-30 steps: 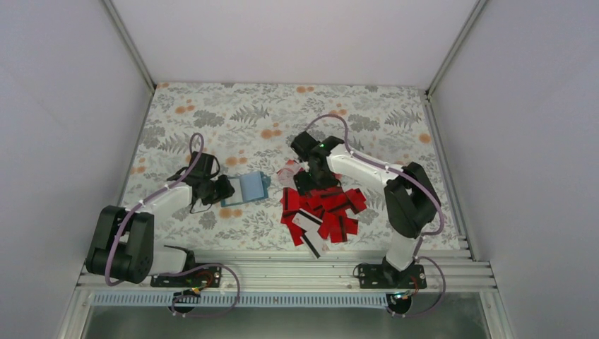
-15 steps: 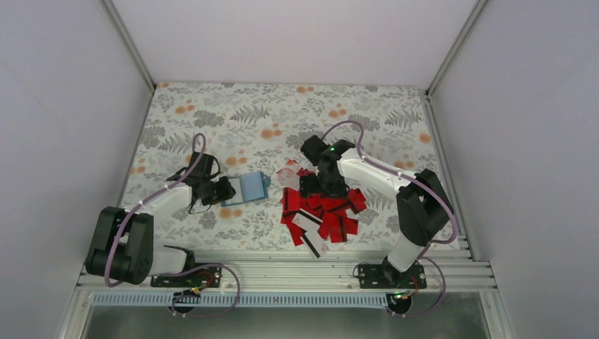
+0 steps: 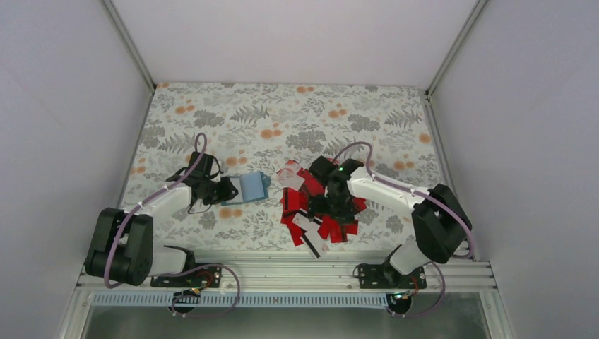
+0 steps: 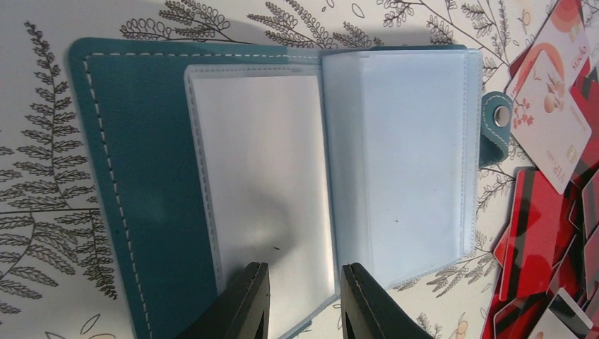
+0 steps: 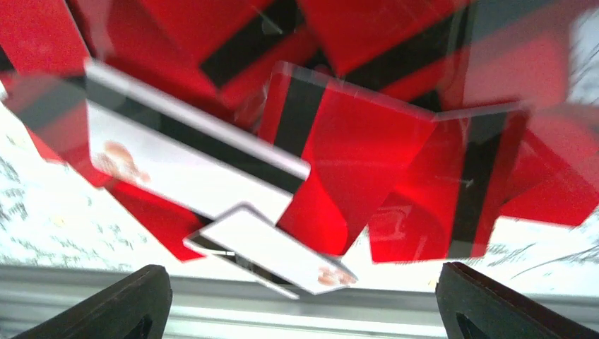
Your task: Put the credit cards into the card holder
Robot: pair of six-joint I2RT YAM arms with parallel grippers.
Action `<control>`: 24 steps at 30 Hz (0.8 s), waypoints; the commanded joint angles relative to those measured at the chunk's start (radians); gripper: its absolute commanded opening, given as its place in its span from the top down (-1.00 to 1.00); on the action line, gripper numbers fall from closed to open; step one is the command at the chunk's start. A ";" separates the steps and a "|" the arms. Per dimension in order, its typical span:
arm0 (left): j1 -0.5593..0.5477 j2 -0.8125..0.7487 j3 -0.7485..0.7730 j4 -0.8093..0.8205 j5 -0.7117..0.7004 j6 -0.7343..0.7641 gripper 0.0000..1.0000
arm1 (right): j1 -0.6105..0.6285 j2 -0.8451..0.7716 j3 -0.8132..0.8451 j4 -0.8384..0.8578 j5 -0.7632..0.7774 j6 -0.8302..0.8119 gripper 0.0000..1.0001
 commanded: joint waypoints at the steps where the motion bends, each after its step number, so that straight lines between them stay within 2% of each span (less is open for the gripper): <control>1: 0.006 -0.018 0.001 0.026 0.042 0.030 0.46 | 0.097 -0.054 -0.066 0.064 -0.087 0.082 -0.90; 7: 0.006 -0.010 -0.003 0.037 0.070 0.038 0.46 | 0.288 -0.055 -0.050 0.070 -0.013 -0.002 -0.97; 14: 0.006 -0.011 -0.004 0.036 0.063 0.037 0.46 | 0.453 0.046 -0.038 0.032 0.076 -0.087 -0.97; 19: 0.006 -0.017 -0.003 0.030 0.041 0.035 0.46 | 0.505 0.142 -0.006 -0.004 0.170 -0.113 -0.97; 24: 0.006 -0.025 -0.003 0.026 0.020 0.030 0.46 | 0.509 0.154 -0.017 -0.039 0.274 -0.102 -0.96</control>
